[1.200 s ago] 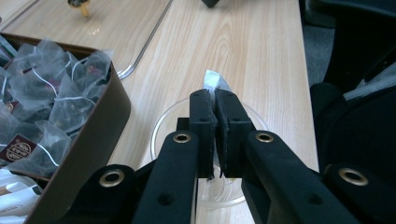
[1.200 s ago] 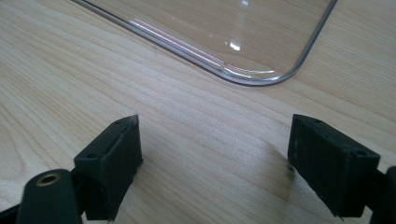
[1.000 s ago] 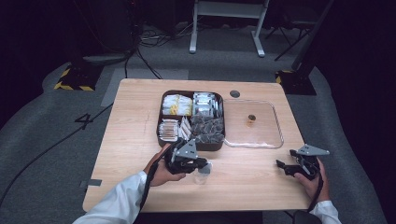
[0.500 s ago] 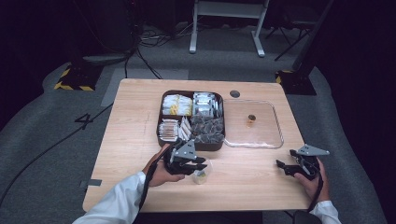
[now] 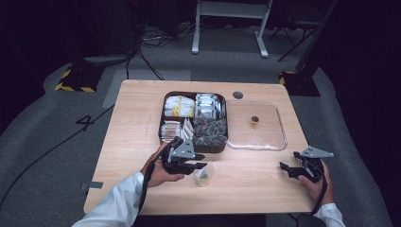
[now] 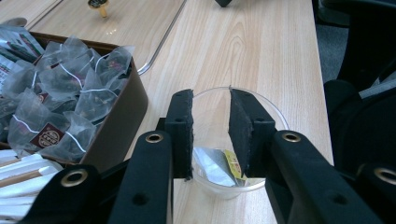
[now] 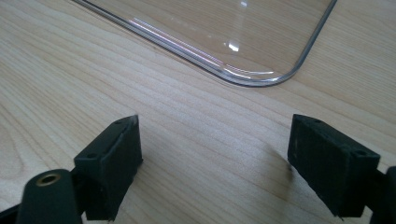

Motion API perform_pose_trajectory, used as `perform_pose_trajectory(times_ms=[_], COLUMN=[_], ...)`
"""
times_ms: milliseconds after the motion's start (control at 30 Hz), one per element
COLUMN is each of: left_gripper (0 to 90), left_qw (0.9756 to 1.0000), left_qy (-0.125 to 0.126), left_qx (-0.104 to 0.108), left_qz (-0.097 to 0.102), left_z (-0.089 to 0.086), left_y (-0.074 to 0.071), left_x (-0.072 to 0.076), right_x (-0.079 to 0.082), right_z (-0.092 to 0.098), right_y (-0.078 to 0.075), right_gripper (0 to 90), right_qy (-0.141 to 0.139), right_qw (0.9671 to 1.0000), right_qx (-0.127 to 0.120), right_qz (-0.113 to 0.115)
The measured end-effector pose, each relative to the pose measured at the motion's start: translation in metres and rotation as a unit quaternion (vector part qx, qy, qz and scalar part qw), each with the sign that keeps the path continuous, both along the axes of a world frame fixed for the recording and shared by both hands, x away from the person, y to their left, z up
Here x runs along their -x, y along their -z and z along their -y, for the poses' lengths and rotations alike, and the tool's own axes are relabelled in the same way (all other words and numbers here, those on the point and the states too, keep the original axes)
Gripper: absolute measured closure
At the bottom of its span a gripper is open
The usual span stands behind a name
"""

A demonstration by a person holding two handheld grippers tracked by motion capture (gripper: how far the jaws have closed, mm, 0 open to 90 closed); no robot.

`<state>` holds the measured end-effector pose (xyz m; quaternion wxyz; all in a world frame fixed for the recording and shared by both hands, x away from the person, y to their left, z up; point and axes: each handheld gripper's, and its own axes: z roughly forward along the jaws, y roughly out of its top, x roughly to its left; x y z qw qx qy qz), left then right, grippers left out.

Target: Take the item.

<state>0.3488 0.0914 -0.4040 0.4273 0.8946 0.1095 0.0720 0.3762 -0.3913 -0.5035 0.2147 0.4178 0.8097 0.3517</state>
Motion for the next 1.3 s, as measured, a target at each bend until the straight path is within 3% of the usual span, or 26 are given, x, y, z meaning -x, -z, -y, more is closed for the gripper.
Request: perform_pose_trajectory(times_ms=[500, 700, 867, 1033, 1167, 1300], left_gripper=[50.1, 34.5, 24.1, 20.4, 19.4, 18.3], left_qw=[0.9987, 0.9971, 0.9961, 0.9948, 0.9939, 0.9932], left_qy=[-0.048, -0.069, -0.082, -0.093, -0.103, -0.107], left_qx=[-0.007, -0.027, -0.030, -0.042, -0.039, -0.045], left_qz=[0.017, 0.016, 0.014, 0.009, 0.004, 0.012], left_z=[-0.012, -0.020, -0.029, -0.038, -0.046, -0.052], left_y=[-0.009, -0.010, -0.008, -0.005, -0.003, -0.002], left_x=[-0.003, -0.005, -0.007, -0.008, -0.008, -0.007], right_x=[0.000, 0.000, 0.000, 0.000, 0.000, 0.000], right_z=[0.000, 0.000, 0.000, 0.000, 0.000, 0.000], right_y=[0.000, 0.000, 0.000, 0.000, 0.000, 0.000], right_gripper=[17.9, 17.9, 17.9, 17.9, 17.9, 17.9], right_qy=[0.000, 0.000, 0.000, 0.000, 0.000, 0.000], right_qw=[1.0000, 1.0000, 1.0000, 1.0000, 1.0000, 1.0000], right_qx=[0.000, 0.000, 0.000, 0.000, 0.000, -0.001], right_qz=[0.000, 0.000, 0.000, 0.000, 0.000, 0.000])
